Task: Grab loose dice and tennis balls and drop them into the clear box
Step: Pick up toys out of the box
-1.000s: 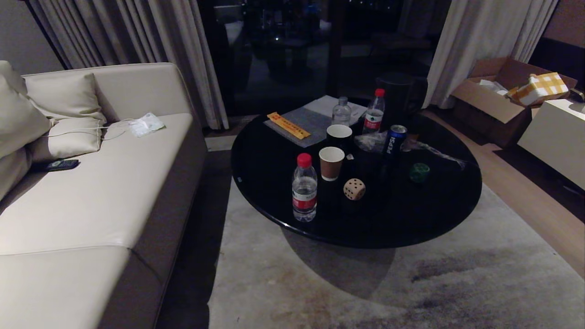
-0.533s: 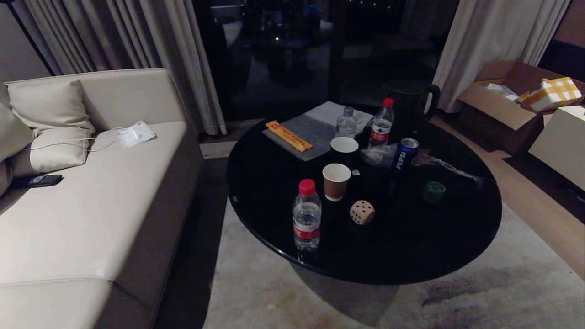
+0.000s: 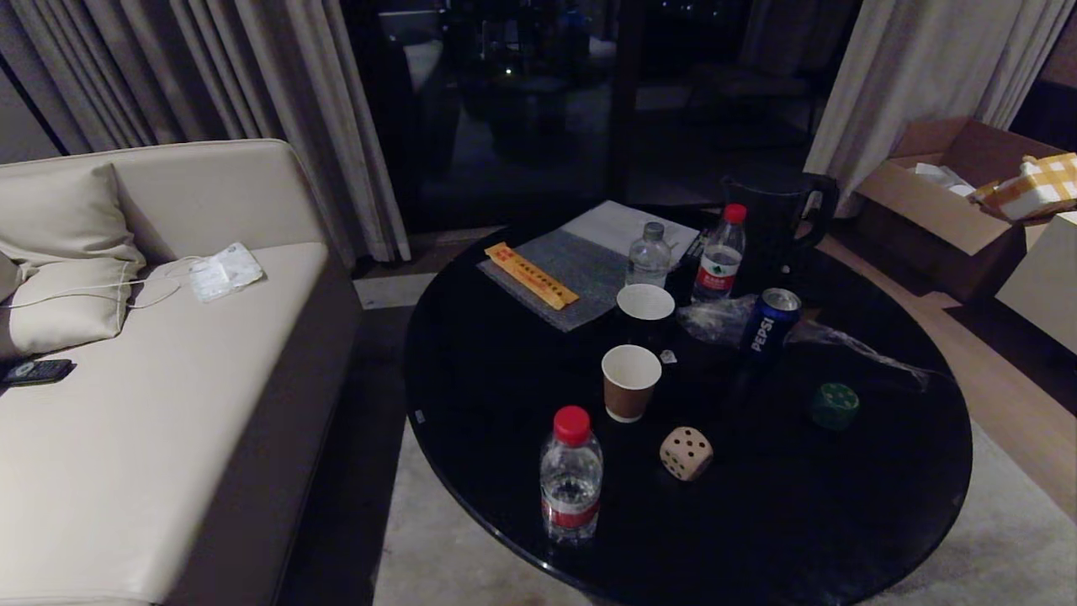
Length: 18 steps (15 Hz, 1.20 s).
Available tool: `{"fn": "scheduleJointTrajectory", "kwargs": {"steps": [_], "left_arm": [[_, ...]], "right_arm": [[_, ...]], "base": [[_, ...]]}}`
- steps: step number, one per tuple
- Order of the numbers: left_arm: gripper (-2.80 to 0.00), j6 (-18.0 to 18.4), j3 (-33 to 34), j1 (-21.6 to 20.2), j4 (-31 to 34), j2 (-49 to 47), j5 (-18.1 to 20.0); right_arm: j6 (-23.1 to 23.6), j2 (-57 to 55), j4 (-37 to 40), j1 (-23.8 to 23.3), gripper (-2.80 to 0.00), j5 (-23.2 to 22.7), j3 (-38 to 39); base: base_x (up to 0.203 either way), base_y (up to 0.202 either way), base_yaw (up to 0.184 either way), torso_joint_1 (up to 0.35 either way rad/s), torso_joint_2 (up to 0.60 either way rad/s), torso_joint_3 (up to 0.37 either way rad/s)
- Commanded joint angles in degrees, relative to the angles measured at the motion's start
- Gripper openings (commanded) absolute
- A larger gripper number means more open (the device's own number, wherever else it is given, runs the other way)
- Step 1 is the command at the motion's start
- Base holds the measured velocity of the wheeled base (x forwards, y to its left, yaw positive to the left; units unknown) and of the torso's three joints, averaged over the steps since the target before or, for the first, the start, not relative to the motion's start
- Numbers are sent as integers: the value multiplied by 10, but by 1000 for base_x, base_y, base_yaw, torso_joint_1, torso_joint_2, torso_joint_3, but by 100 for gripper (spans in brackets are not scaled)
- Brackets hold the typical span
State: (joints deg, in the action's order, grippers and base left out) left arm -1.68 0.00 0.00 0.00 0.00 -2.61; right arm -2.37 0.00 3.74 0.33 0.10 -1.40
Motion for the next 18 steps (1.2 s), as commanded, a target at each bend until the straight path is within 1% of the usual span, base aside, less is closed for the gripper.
{"fn": "scheduleJointTrajectory", "kwargs": {"steps": [1,3,5,10,12,16,18], "left_arm": [[-280,0,1,0,1,-1,0],[-280,0,1,0,1,-1,1],[-280,0,1,0,1,-1,0],[-280,-1,1,0,1,-1,0],[-280,-1,1,0,1,-1,0],[-280,0,1,-1,1,-1,0],[-280,-3,1,0,1,-1,0]], "right_arm": [[0,-1,0,0,-280,0,0],[0,-1,0,0,-280,0,0],[0,-1,0,0,-280,0,0],[0,-1,0,0,-280,0,0],[0,-1,0,1,-280,-1,0],[-1,-1,0,0,-280,-1,0],[2,-1,0,1,-280,-1,0]], "base": [[186,0,-5,5,5,0],[179,0,-2,4,-3,2],[102,0,3,4,5,2],[0,0,0,0,0,0],[1,3,-133,2,2,2],[1,11,-198,1,3,4],[-2,6,-131,8,0,1]]}}
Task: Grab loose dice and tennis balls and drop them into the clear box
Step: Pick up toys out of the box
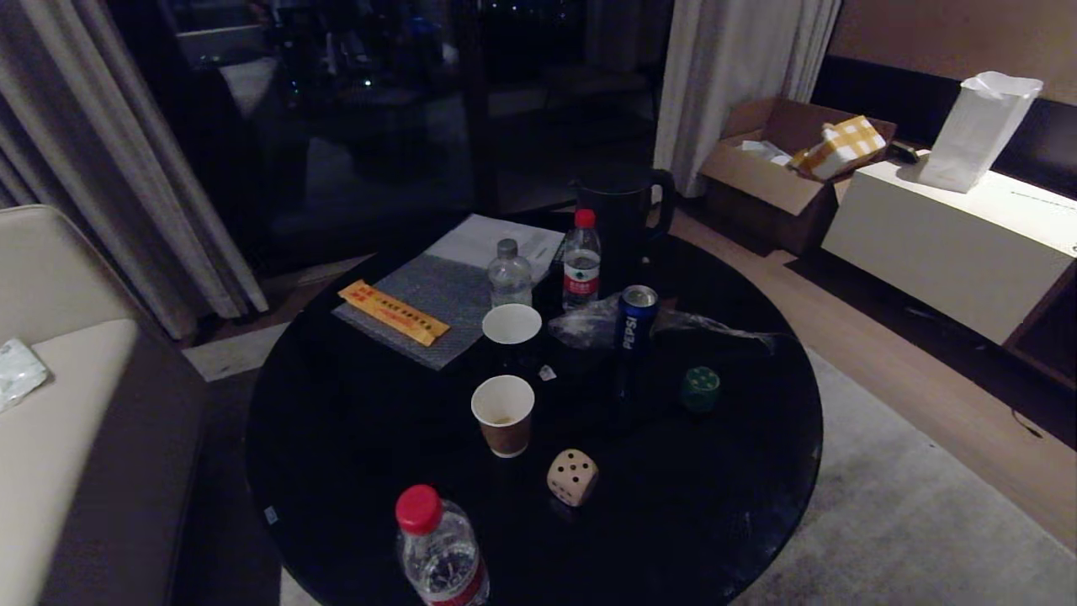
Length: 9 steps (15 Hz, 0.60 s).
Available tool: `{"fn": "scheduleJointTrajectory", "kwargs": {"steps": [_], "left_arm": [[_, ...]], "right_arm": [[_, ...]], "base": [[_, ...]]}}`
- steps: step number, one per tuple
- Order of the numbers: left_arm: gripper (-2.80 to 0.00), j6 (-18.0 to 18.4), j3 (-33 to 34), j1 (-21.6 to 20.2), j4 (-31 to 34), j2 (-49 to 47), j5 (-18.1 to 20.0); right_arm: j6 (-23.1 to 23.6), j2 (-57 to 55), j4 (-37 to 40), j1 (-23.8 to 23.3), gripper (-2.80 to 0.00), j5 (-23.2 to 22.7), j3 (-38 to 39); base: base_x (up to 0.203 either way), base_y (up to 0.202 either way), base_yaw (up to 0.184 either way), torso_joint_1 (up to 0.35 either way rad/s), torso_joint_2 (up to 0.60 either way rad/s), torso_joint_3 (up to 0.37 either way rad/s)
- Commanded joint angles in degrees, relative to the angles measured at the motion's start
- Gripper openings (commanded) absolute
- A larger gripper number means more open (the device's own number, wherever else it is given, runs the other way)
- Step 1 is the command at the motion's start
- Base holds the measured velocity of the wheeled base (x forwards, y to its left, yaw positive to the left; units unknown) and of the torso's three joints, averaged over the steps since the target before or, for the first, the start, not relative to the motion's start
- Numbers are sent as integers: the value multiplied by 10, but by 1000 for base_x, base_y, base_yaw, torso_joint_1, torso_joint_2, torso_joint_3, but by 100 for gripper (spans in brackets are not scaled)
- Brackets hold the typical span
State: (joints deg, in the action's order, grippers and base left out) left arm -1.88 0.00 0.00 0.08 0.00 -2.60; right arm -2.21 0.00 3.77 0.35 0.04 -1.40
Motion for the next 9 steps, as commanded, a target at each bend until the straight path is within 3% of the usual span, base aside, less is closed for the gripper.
{"fn": "scheduleJointTrajectory", "kwargs": {"steps": [1,5,9], "left_arm": [[-280,-1,1,0,0,-1,0],[-280,-2,1,0,-1,-1,-1],[-280,-2,1,0,-1,-1,0]], "right_arm": [[0,-1,0,0,-280,0,0],[1,-3,13,-1,-280,7,-6],[-10,-115,61,2,-280,3,-106]], "base": [[0,0,0,0,0,0],[0,0,0,0,0,0],[0,0,0,0,0,0]]}}
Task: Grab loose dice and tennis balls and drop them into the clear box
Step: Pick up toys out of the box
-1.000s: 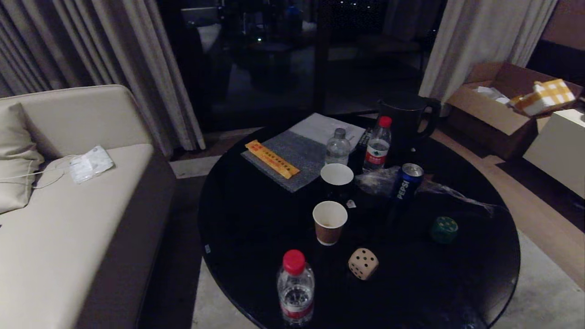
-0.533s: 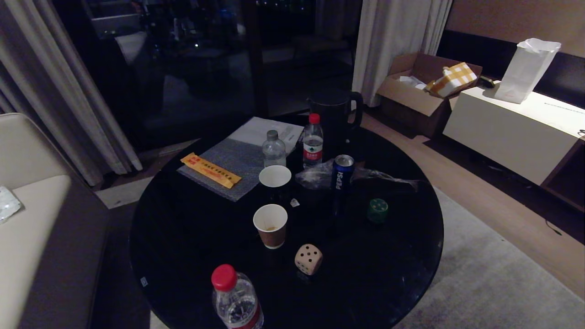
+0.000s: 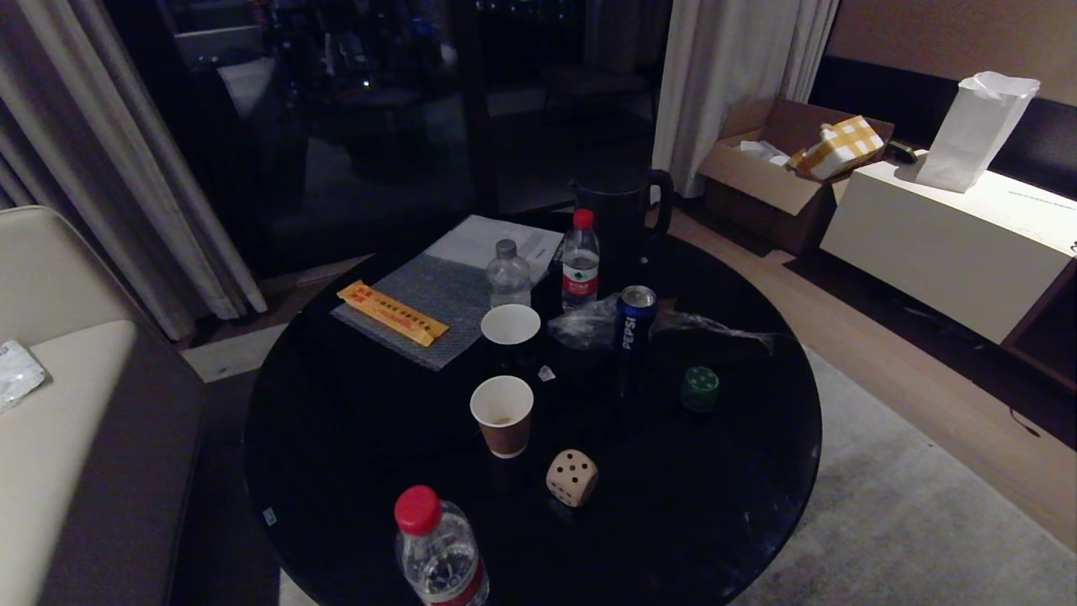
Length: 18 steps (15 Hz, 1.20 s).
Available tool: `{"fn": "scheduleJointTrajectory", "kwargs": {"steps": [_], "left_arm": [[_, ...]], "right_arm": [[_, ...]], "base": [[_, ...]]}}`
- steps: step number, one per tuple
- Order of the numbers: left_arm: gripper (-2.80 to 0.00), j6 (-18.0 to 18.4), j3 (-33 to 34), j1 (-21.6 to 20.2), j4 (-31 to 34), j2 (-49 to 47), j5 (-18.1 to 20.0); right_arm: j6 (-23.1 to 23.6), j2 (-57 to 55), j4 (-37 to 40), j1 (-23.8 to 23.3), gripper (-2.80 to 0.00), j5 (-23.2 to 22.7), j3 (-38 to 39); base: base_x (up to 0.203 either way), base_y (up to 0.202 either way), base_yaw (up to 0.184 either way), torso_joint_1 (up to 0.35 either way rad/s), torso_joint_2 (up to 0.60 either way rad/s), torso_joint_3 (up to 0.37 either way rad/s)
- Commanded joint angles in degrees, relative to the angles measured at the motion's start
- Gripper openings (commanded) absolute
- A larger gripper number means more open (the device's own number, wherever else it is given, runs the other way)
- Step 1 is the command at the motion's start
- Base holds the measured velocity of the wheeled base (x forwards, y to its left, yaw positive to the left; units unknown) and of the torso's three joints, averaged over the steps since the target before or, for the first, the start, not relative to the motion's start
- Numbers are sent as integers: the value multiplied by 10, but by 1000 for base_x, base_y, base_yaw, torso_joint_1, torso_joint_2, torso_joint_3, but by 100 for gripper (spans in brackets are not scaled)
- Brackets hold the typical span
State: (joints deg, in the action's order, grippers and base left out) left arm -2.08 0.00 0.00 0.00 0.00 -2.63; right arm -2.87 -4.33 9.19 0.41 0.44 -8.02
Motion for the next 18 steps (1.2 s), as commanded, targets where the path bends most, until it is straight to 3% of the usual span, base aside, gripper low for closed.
{"fn": "scheduleJointTrajectory", "kwargs": {"steps": [1,6,12,13,14,18], "left_arm": [[-280,0,1,-1,0,-1,-1],[-280,0,1,0,0,-1,0],[-280,0,1,0,0,-1,0],[-280,0,1,-1,0,-1,-1],[-280,0,1,0,0,-1,0],[-280,0,1,0,0,-1,-1]], "right_arm": [[-12,-129,15,1,-280,-7,-70],[-63,-462,20,11,-280,-86,-229],[-95,-788,-121,77,-280,-136,-301],[-96,-835,-155,83,-165,-140,-304],[-98,-875,-186,86,0,-142,-308],[-112,-991,-282,96,0,-142,-359]], "base": [[0,0,0,0,0,0],[0,0,0,0,0,0],[0,0,0,0,0,0],[0,0,0,0,0,0],[0,0,0,0,0,0],[0,0,0,0,0,0]]}}
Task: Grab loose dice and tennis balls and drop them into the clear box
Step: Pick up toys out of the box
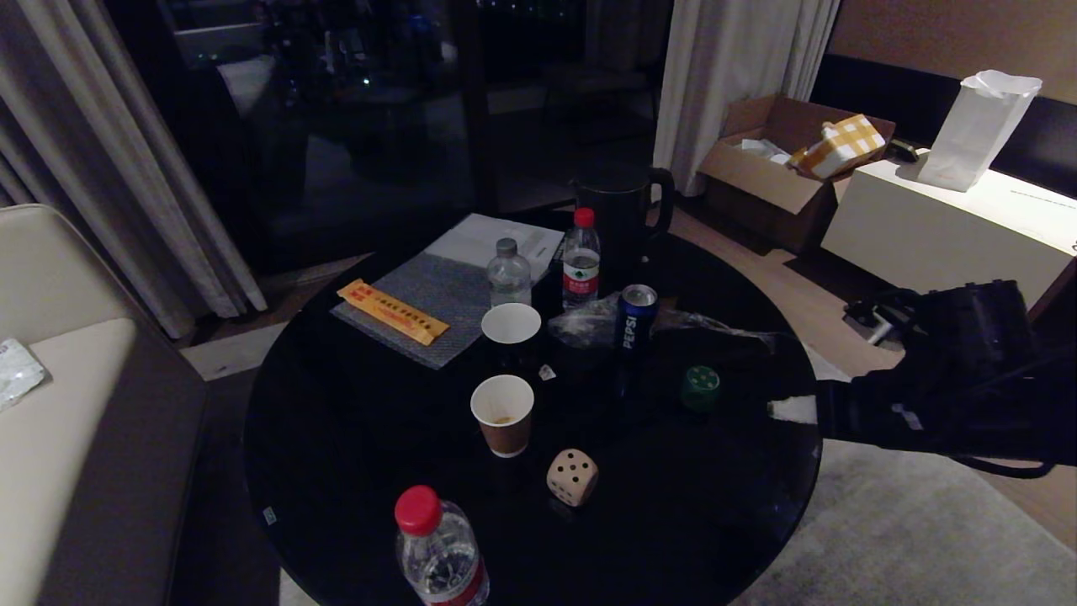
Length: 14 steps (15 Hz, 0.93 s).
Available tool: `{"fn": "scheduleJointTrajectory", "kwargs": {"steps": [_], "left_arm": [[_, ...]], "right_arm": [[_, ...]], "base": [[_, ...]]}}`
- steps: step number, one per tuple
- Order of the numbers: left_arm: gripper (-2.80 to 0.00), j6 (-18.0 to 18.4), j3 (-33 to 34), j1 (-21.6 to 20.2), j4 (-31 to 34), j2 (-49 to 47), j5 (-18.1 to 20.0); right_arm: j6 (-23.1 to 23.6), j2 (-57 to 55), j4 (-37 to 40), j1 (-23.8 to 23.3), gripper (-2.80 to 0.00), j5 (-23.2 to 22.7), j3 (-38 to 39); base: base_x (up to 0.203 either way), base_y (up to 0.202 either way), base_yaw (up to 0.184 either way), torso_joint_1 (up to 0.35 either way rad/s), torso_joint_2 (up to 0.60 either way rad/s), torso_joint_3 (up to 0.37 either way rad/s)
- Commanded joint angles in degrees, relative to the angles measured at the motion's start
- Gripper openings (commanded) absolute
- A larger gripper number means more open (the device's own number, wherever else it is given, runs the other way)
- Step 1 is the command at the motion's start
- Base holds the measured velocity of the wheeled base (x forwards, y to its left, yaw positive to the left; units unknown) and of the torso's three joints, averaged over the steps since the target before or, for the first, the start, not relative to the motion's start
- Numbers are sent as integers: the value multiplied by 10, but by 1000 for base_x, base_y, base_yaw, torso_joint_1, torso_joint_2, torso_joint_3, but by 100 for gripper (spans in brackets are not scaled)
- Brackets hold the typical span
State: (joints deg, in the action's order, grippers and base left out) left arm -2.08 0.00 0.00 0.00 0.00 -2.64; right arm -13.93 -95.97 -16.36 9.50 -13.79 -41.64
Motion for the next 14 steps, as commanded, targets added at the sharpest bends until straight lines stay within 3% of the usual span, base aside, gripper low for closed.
{"fn": "scheduleJointTrajectory", "kwargs": {"steps": [1,5,10,14], "left_arm": [[-280,0,1,0,0,-1,0],[-280,0,1,0,0,-1,-1],[-280,0,1,0,0,-1,0],[-280,0,1,0,0,-1,-1]], "right_arm": [[-2,-93,-58,10,0,2,-37],[21,-162,-107,13,0,12,-71],[137,-215,-209,5,0,18,-97],[216,-237,-230,-32,0,29,-119]], "base": [[0,0,0,0,0,0],[0,0,0,0,0,0],[0,0,0,0,0,0],[0,0,0,0,0,0]]}}
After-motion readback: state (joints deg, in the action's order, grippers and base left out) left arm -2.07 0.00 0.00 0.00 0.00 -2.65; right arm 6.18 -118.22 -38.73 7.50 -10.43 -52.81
